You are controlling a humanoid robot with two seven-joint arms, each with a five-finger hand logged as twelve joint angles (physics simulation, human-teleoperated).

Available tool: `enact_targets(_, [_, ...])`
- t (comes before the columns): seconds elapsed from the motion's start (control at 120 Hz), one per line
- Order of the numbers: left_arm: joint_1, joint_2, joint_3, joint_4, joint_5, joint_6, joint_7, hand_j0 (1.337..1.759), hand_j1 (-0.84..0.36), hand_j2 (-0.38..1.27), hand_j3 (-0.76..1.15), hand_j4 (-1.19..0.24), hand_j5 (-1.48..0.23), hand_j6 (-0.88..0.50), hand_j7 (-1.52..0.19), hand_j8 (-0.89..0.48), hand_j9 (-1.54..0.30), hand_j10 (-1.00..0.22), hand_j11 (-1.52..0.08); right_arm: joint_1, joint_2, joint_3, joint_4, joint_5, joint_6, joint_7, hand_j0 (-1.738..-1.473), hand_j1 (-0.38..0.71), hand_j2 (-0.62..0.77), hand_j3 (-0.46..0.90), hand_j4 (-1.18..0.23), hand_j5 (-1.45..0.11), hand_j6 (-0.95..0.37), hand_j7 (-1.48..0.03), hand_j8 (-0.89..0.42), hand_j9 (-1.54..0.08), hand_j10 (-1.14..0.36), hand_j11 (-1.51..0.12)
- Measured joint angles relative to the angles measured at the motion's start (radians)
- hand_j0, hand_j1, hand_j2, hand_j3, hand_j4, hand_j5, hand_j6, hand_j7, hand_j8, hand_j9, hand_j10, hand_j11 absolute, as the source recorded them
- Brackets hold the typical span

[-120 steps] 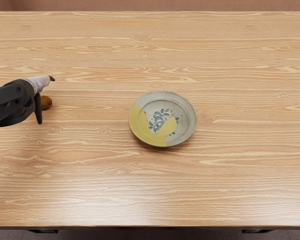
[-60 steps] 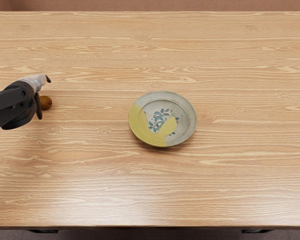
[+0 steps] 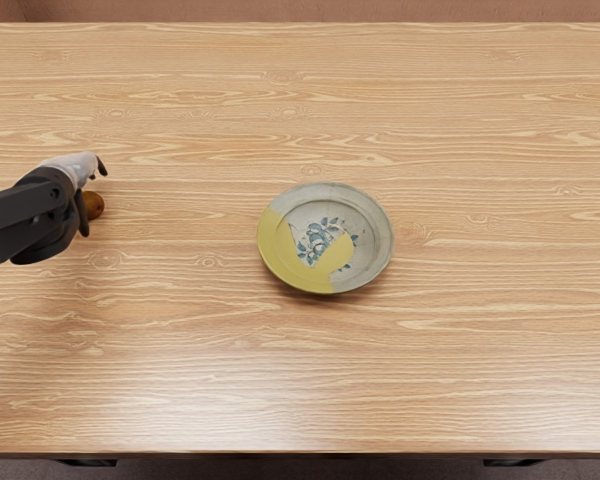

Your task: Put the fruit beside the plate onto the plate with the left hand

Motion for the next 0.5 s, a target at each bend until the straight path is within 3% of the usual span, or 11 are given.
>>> enact_targets(0.5, [0.009,-0.002,0.001,-0.001,0.000,-0.002,0.000,1.658,-0.16,0.09,0.00,-0.43,-0.56,-0.43,-0.56,-0.43,-0.56,-0.43,-0.56,0.000,0.000,0.000,0.000,0.000,0.000,0.000,-1.658,-0.35,0.00,0.00,0.00,0.00,0.00,0.00,0.00,0.00,0.00,0.00])
